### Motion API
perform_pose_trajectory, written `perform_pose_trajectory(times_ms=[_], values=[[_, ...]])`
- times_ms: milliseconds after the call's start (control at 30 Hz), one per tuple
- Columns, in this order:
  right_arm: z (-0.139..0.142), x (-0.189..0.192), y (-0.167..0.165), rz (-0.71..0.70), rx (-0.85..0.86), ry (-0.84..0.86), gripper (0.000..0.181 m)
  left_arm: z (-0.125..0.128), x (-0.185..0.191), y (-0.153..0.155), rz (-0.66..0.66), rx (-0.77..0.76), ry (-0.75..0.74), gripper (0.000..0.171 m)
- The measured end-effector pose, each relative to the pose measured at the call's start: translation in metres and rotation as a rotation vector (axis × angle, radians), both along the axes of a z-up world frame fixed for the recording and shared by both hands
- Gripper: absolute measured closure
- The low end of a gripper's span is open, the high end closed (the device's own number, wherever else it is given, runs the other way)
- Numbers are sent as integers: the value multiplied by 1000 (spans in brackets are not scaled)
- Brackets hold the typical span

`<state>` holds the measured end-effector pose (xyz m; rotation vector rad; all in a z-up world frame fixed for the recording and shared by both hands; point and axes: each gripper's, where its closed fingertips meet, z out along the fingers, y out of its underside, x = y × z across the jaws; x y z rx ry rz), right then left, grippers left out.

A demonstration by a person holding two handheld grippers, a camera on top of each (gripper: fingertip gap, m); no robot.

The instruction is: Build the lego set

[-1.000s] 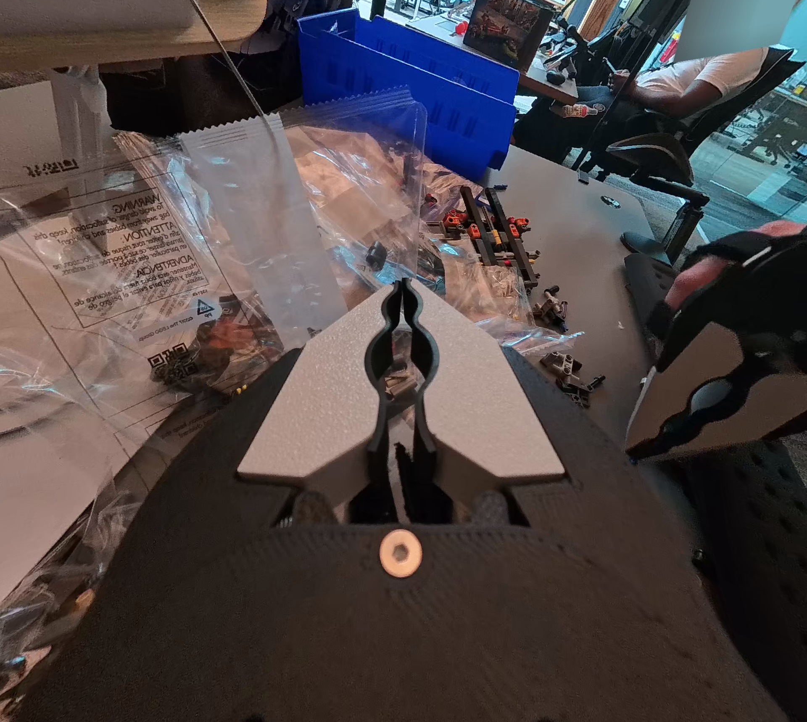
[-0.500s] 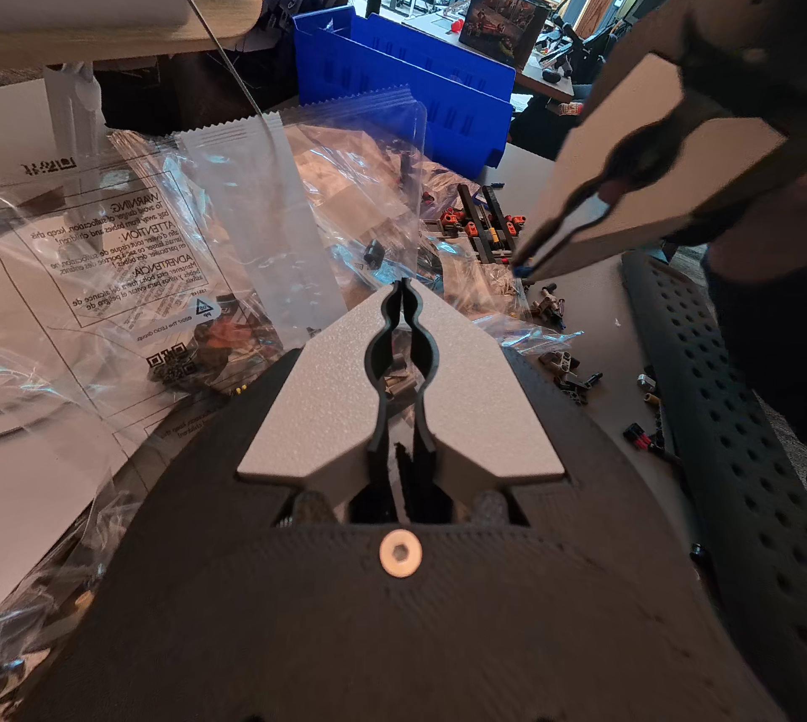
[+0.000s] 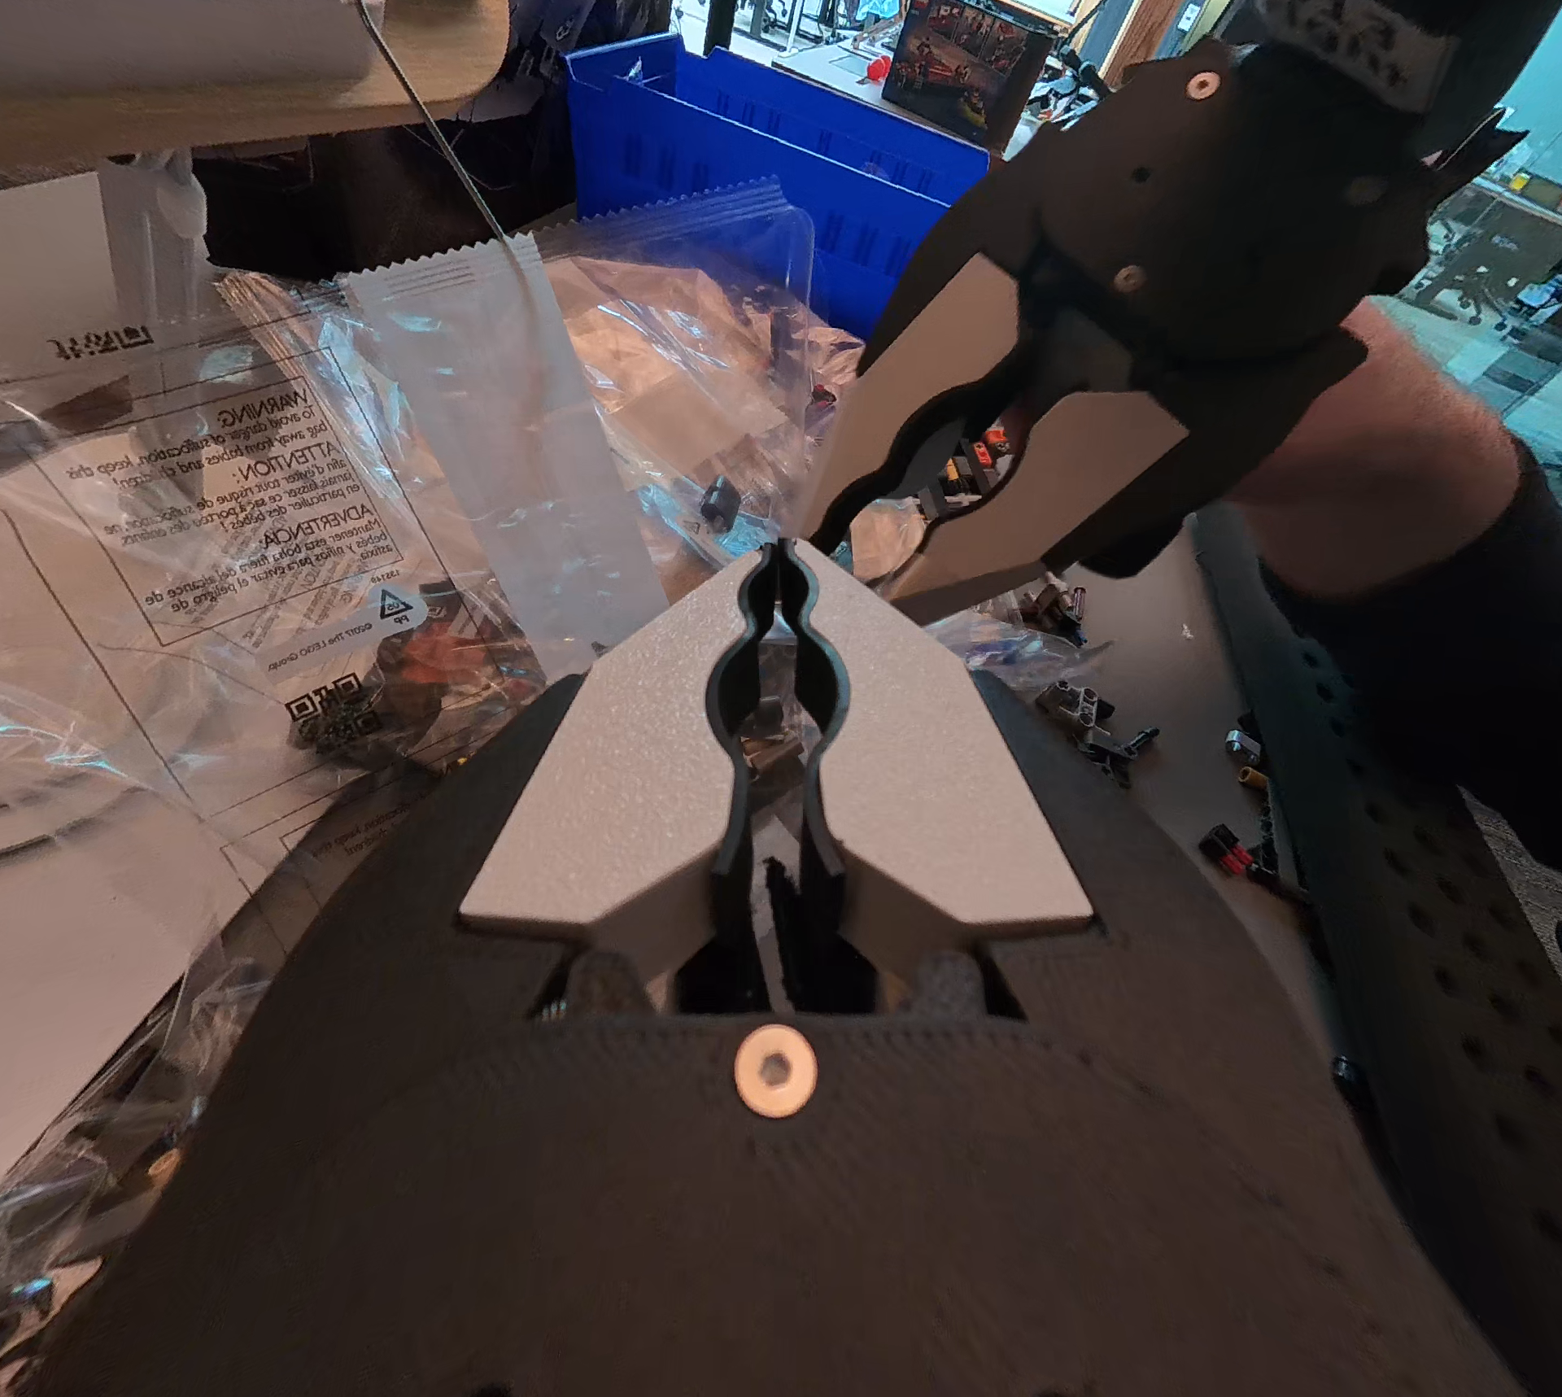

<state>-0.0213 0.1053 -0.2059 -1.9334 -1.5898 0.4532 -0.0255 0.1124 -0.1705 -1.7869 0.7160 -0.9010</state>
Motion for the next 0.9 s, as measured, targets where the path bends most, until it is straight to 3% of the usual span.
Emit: perform_pose_trajectory(times_ms=[133,233,400,567,767,900], values=[[19,16,-12,7,16,15,167,2,-1,0,2,3,-6,171],[22,34,-52,141,7,-42,166,2,-1,1,1,3,-9,171],[0,67,-124,340,-102,-163,155,1,0,1,0,1,-7,171],[-25,89,-164,418,-149,-253,149,0,0,1,2,1,-2,171],[-60,108,-175,394,-226,-345,151,-1,1,1,0,-3,0,171],[-67,102,-178,366,-259,-311,158,-2,1,1,-2,-4,3,171]])
